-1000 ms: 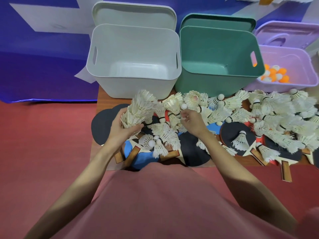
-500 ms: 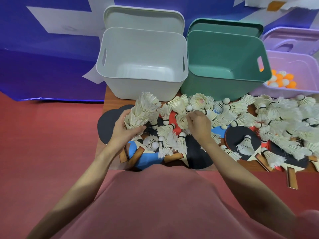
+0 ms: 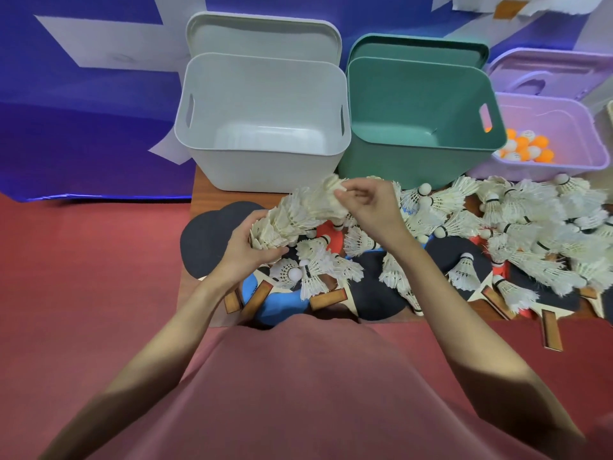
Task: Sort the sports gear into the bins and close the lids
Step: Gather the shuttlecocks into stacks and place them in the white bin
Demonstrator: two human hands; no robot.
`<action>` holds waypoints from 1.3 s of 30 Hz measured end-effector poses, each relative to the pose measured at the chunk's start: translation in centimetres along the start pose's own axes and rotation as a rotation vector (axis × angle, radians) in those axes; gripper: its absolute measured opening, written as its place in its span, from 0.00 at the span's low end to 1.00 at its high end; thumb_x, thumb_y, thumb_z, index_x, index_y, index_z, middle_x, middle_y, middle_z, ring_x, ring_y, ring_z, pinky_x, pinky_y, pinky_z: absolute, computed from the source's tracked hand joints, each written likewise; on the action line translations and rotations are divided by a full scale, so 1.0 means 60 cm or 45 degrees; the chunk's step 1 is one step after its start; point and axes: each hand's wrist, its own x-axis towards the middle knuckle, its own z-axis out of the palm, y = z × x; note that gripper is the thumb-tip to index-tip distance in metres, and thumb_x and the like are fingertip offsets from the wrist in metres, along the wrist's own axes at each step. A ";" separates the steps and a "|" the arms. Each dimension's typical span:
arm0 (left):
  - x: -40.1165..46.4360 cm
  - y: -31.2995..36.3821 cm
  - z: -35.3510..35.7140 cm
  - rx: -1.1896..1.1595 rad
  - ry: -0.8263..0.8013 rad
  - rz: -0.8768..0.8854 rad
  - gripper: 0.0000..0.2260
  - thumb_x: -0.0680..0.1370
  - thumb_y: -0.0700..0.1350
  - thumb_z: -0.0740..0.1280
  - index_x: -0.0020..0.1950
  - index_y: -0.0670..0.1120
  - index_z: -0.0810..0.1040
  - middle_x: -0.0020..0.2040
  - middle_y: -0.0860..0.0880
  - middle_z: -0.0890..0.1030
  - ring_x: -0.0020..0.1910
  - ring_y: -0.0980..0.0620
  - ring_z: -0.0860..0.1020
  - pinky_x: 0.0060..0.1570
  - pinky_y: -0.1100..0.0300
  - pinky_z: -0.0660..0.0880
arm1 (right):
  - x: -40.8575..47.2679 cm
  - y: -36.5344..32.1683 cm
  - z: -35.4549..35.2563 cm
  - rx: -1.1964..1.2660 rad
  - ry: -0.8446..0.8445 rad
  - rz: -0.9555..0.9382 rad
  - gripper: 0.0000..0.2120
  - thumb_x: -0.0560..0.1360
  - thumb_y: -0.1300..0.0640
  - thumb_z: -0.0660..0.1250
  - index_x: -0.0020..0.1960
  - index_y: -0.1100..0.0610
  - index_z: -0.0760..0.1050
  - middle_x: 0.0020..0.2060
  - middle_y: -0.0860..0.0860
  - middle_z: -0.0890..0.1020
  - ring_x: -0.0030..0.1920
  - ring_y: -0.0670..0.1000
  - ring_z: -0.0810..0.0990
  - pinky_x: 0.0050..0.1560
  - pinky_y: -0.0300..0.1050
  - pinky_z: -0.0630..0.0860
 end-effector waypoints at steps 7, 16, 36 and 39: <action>-0.001 0.013 0.007 -0.054 -0.024 -0.046 0.21 0.68 0.30 0.73 0.56 0.48 0.75 0.44 0.52 0.80 0.43 0.56 0.78 0.47 0.56 0.76 | 0.007 -0.022 0.019 0.125 -0.092 0.102 0.06 0.75 0.61 0.68 0.50 0.62 0.80 0.23 0.43 0.76 0.23 0.39 0.72 0.31 0.31 0.71; -0.014 0.033 0.000 -0.267 0.087 -0.053 0.25 0.69 0.27 0.71 0.55 0.53 0.76 0.42 0.55 0.83 0.41 0.57 0.80 0.39 0.64 0.77 | 0.056 0.086 -0.008 -0.671 -0.047 -0.022 0.11 0.77 0.60 0.62 0.58 0.59 0.77 0.44 0.54 0.81 0.44 0.51 0.80 0.47 0.47 0.77; -0.034 -0.009 -0.014 -0.136 0.275 -0.073 0.23 0.64 0.35 0.73 0.57 0.47 0.75 0.44 0.50 0.80 0.41 0.54 0.78 0.39 0.61 0.76 | 0.018 0.060 -0.023 -0.417 0.129 -0.323 0.05 0.76 0.57 0.67 0.44 0.55 0.82 0.40 0.45 0.81 0.41 0.48 0.74 0.42 0.39 0.68; -0.031 -0.013 -0.009 -0.127 0.278 -0.077 0.24 0.65 0.31 0.73 0.58 0.46 0.75 0.44 0.49 0.80 0.41 0.55 0.78 0.38 0.62 0.76 | 0.002 -0.012 -0.035 -0.078 0.256 -0.383 0.05 0.75 0.60 0.68 0.46 0.51 0.80 0.39 0.39 0.79 0.40 0.47 0.74 0.39 0.35 0.68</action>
